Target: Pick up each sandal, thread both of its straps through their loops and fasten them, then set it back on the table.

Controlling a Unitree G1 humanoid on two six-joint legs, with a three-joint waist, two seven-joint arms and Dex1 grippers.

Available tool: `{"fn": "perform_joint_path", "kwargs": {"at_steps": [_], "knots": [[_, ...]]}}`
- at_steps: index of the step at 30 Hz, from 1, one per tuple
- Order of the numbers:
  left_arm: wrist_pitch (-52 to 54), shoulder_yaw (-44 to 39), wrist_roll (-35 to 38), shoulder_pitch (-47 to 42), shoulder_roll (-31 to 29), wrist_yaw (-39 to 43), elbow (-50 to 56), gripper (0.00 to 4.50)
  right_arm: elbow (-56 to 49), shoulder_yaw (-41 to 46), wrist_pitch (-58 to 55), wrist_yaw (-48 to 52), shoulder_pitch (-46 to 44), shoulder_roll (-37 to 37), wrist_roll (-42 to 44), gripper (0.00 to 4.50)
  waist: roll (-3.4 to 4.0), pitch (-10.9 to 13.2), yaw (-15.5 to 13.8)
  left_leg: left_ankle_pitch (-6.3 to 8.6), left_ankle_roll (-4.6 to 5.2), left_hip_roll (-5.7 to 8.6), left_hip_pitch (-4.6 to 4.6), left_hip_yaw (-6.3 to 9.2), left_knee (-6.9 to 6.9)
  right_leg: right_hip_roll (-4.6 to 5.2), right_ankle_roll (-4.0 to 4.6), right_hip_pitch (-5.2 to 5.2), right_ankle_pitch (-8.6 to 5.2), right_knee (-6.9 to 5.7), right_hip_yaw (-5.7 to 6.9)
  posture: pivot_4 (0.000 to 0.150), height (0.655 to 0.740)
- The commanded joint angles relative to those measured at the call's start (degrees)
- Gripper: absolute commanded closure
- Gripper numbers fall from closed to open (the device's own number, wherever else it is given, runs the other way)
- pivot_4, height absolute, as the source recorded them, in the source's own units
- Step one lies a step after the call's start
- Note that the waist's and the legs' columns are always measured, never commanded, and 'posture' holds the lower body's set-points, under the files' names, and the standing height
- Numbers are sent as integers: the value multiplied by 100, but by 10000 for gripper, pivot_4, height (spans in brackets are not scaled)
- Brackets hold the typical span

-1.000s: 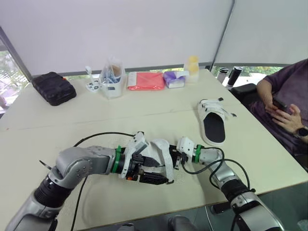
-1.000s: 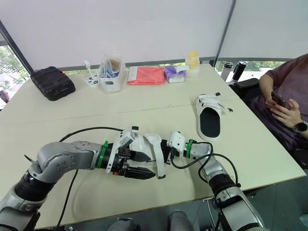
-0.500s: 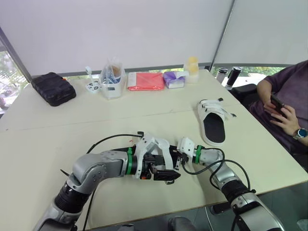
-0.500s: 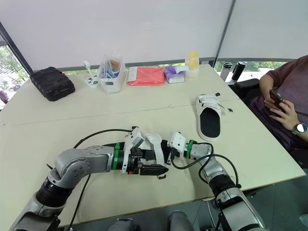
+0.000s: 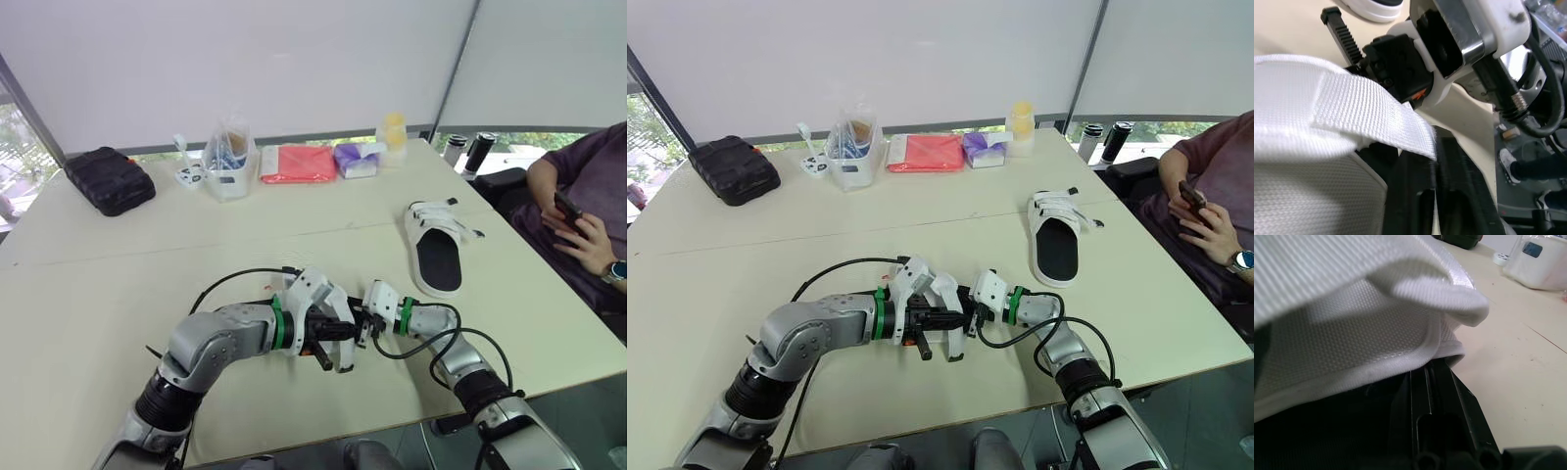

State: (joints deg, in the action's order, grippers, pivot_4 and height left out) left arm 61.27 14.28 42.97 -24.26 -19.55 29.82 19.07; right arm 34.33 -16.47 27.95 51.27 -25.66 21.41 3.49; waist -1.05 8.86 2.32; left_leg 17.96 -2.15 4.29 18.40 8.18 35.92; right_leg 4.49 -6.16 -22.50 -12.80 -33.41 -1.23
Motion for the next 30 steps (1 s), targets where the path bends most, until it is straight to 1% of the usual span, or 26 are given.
{"fn": "perform_joint_path", "kwargs": {"at_steps": [1, 4, 6, 7, 10, 12, 18, 25, 30], "knots": [[212, -719, 716, -168, 67, 164, 318, 44106, 789, -307, -673, 25, 497, 189, -600, 45000, 0, 1, -1, 0, 0, 0, 0, 1, 0, 0, 0, 0, 0, 0, 1, 1500, 7400], [757, -1303, 1548, -454, 45, 200, 145, 44106, 854, -318, -656, 15, 450, 163, -613, 45000, -3, 3, 1, 0, -1, 0, -1, 1, 1, -1, 0, 1, 0, 1, 3, 1500, 7400], [1093, -1673, 2005, -661, 128, 49, -193, 44106, 891, -325, -646, 9, 421, 144, -620, 45000, 0, 5, 7, 0, 0, 0, -1, 0, 1, -1, 0, 1, 0, 1, 8, 1500, 7400], [1183, -1788, 2090, -751, 155, -2, -348, 44106, 904, -331, -643, 6, 408, 133, -626, 45000, -1, 5, 8, 0, 0, 0, -2, 0, 1, -2, 0, 1, 0, 0, 8, 1500, 7400], [1450, -1892, 2060, -1025, 138, -3, -1011, 44106, 963, -352, -625, -2, 351, 90, -646, 45000, -7, 5, 9, 0, 0, 0, -7, 1, 2, -6, -2, -4, 1, 0, 9, 1500, 7400], [1485, -1883, 2039, -1129, 109, 166, -1298, 44106, 980, -359, -631, -7, 321, 69, -650, 45000, -5, 4, 16, -1, 1, 1, -9, 1, 6, -10, -3, -9, 2, -2, 9, 1500, 7400], [1253, -1777, 1693, -1433, 120, 512, -2018, 44106, 981, -358, -626, -22, 305, 78, -657, 45000, -5, 4, 17, -2, -1, 0, -12, 1, 6, -16, -3, -19, 3, -9, 9, 1500, 7400], [1130, -1475, 1388, -1378, -188, 1193, -2154, 44106, 911, -346, -630, -19, 402, 135, -645, 45000, -4, 3, 16, -1, -1, 0, -14, 0, 6, -16, -3, -18, 3, -10, 8, 1500, 7400], [1166, -1336, 1301, -1327, -256, 1494, -2206, 44106, 865, -342, -663, -9, 426, 152, -636, 45000, -3, 3, 16, -1, -1, 0, -13, 1, 8, -9, -3, -18, 3, -9, 7, 1500, 7400]]}}
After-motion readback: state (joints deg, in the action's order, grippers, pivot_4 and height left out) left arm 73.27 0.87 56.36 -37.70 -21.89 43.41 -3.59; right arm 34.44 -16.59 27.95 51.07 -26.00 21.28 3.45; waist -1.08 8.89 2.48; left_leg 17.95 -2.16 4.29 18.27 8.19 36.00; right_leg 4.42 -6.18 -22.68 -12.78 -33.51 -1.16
